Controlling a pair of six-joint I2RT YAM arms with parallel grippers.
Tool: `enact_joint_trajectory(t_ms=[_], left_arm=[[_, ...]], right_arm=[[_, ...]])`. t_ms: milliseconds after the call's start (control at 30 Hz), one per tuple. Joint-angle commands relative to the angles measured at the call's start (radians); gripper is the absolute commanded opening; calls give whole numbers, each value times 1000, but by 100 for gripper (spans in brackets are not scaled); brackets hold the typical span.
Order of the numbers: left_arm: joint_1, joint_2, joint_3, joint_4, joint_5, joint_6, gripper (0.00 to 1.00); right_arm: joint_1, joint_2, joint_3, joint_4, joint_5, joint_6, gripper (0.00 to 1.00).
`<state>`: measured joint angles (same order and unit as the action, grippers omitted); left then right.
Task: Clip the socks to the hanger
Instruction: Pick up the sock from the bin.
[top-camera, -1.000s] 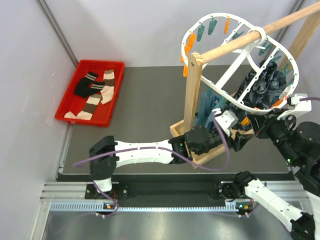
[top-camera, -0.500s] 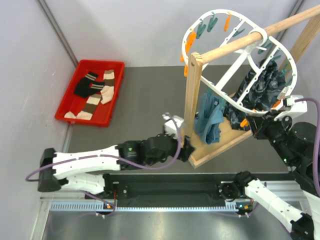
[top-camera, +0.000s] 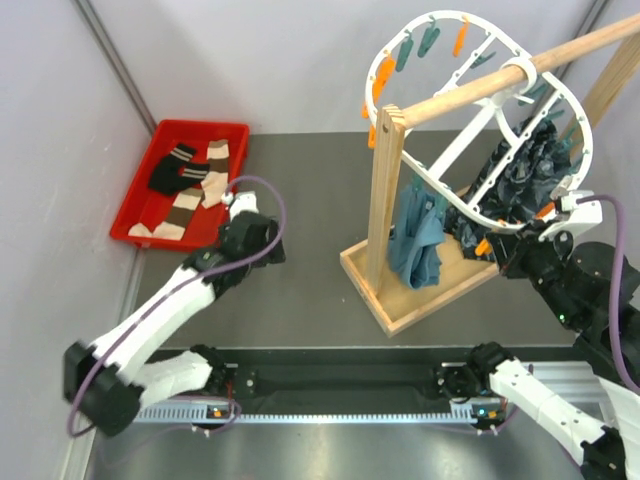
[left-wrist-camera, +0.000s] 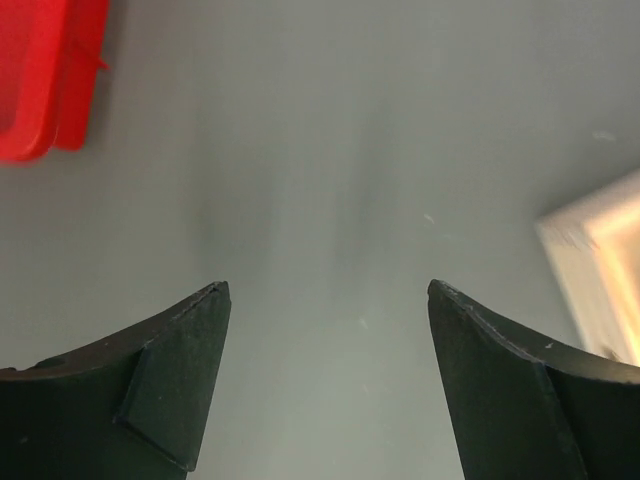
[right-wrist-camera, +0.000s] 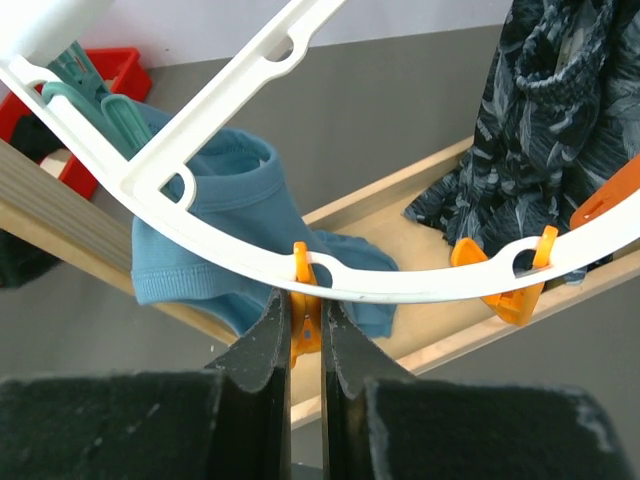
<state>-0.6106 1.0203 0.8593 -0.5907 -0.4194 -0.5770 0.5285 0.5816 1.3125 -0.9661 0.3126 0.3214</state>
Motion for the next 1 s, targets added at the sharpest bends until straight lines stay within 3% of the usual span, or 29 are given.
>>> enact_joint_trajectory(t_ms=[0,167,200,367,567,733,967], left_arm=[[159,234,128,127,165,144,85],[342,515,435,229,221,194,84],[401,603,478,236,234,171,80],[472,819,725,314,150,201,79],[528,1067,871,404,93,275,79],[566,1218,1069,408,76,338,72],[597,1288,1066,641,119,330,66]], right_arm=[[13,-3,-24,0,-13,-7,0],[11,12,-21,-9,-43,-2,0],[11,20,-16,-11,-46,-4,0],[13,41,13,-37,-64,-7,0],[11,58,40,-85,-46,-24,0],[13,50,51,-105,-26,-28,0],[10,60,10,-106,-21,-15,0]])
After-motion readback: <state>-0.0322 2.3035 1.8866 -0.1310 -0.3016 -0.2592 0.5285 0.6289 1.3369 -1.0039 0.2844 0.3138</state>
